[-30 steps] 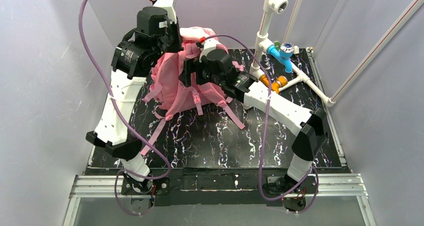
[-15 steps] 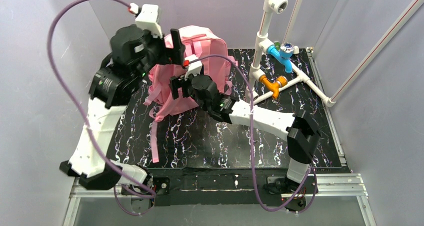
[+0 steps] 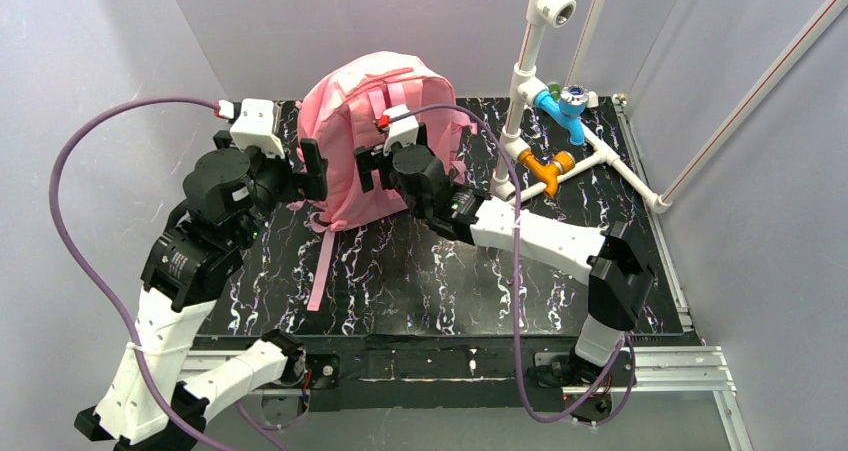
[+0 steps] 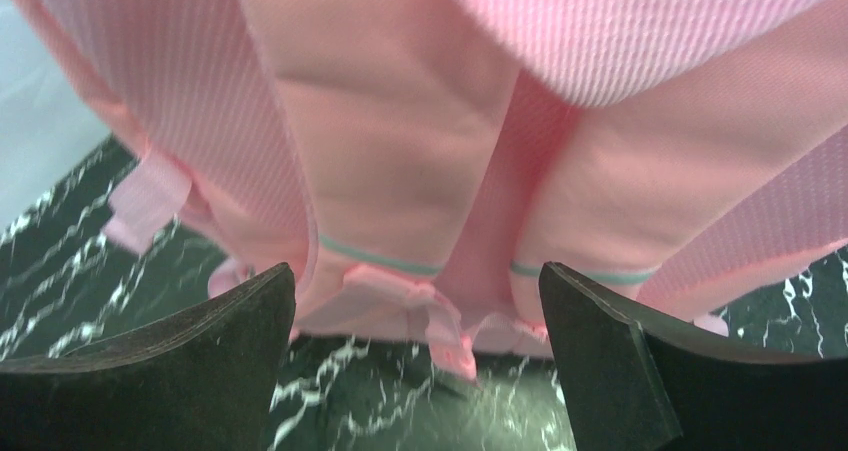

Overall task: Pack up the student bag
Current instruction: Pick up the student bag at the center of the board, then reset both arms

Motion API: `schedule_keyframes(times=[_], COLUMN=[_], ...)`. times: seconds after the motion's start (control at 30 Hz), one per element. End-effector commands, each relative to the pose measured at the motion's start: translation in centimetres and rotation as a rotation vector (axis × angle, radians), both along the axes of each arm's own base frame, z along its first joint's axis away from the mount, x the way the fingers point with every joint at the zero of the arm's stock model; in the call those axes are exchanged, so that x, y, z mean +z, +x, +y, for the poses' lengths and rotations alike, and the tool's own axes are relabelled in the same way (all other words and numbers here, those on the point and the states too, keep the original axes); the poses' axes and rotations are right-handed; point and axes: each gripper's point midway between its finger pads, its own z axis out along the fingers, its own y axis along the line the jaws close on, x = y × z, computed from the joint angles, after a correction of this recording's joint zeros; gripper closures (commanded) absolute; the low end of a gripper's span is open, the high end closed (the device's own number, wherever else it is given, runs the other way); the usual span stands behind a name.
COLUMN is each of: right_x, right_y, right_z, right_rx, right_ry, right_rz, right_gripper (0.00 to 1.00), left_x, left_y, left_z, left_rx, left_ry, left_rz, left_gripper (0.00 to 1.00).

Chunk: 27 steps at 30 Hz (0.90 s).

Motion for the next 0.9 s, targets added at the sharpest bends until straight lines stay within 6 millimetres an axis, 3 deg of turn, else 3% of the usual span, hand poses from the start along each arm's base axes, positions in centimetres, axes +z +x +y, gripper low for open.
schedule_keyframes(times=[0.0, 0.1, 0.17, 0.37, 0.47, 0.63, 0.87], right_x=[2.7, 3.7, 6.1, 11.6, 13.9, 17.3, 19.5], right_y=[-4.1, -7.3, -9.4, -13.9, -15.7, -17.4, -18.1], right_z=[-2.5, -5.0, -7.9, -17.6, -21.2, -25.1, -28.2], right_rx=[0.117, 0.188, 0.198, 0.156, 0.168, 0.16, 0.119], right_ry=[-0.069, -0.088, -0.035, 0.09, 0.169, 0.299, 0.367], right_rz=[0.106, 0.176, 0.188, 0.108, 0.03, -0.085, -0.169], right_gripper=[0.02, 0.02, 0.02, 0.02, 0.02, 0.02, 0.02], left_x=[-0.4, -0.5, -0.1, 4.4, 6.5, 8.6, 8.4], left_y=[-2.9, -4.9, -5.9, -8.2, -9.4, -10.7, -11.5], left_z=[0.8, 1.0, 0.7, 0.9, 2.0, 3.4, 4.3], left_rx=[0.013, -0.004, -0.048, -0.153, -0.148, -0.123, -0.103], left_ry=[-0.136, -0.236, -0.287, -0.326, -0.348, -0.392, -0.387], left_rz=[0.007, -0.01, -0.046, -0.256, -0.359, -0.456, -0.454], left_gripper=[0.02, 0.02, 0.02, 0.02, 0.02, 0.02, 0.02])
